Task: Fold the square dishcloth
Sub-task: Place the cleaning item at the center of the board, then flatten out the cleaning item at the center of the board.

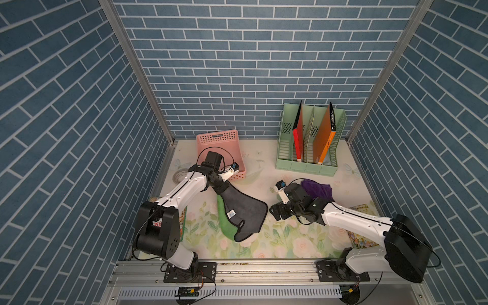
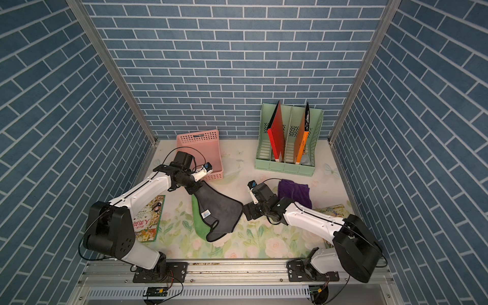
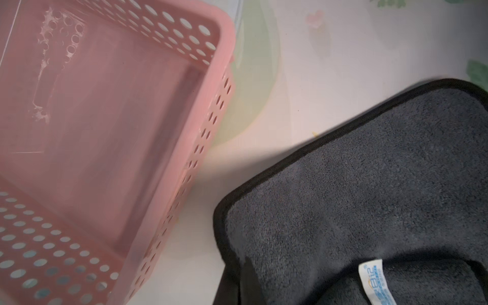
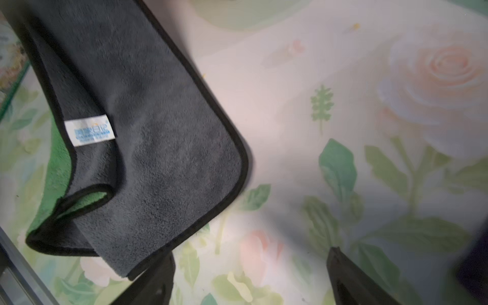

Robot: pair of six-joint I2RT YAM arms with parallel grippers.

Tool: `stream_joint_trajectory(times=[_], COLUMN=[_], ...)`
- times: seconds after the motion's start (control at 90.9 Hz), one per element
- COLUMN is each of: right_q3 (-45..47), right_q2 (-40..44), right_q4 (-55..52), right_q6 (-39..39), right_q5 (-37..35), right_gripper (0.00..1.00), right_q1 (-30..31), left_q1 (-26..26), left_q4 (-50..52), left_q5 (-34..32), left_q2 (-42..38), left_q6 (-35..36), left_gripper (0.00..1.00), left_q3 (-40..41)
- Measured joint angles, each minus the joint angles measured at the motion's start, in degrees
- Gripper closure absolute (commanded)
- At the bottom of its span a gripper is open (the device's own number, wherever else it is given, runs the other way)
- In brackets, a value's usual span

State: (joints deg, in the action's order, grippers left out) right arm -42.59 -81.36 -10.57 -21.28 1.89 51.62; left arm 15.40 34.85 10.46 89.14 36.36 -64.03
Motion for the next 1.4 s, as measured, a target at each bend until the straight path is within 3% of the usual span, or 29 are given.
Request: stream_joint_trajectory(times=[0.165, 0.33, 0.649, 0.781, 0.957, 1.166, 1.397], right_q3=[-3.80, -8.07, -11.96, -10.40, -7.80, -9.46, -16.87], right_q2=[-9.84, -16.22, -21.51, -16.74, 1.33, 19.12, 23.87], right_q4=[0.94, 4.15, 9.14, 9.05, 5.99, -2.89, -15.26], right_q6=[-1.51, -3.02, -5.81, -5.62, -2.89, -1.38, -3.39], right_q5=[-1.84, -3.23, -5.53, -7.98, -13.22, -23.45, -33.29], right_gripper=[0.18, 0.32, 1.00, 1.00, 1.00, 1.00, 1.00], right_q1=[3.08, 3.23, 3.26, 4.00, 7.93, 20.04, 33.48], left_q1=[0.00, 0.00, 0.00, 0.00, 0.02, 0.28, 0.39], left_q4=[0.02, 0.72, 3.13, 6.51, 12.98, 19.17, 26.60], left_q5=[-0.07, 0.79, 2.97, 5.31, 10.21, 18.93, 24.17], left_q2=[0.22, -0.48, -1.79, -3.26, -9.22, -23.56, -32.72], left_q6=[0.52, 0.55, 0.37, 0.20, 0.13, 0.57, 0.37], left_gripper=[1.00, 1.00, 1.00, 1.00, 1.00, 1.00, 1.00], left_q3=[-0.09, -0.48, -2.21, -5.03, -10.67, -11.43, -9.92])
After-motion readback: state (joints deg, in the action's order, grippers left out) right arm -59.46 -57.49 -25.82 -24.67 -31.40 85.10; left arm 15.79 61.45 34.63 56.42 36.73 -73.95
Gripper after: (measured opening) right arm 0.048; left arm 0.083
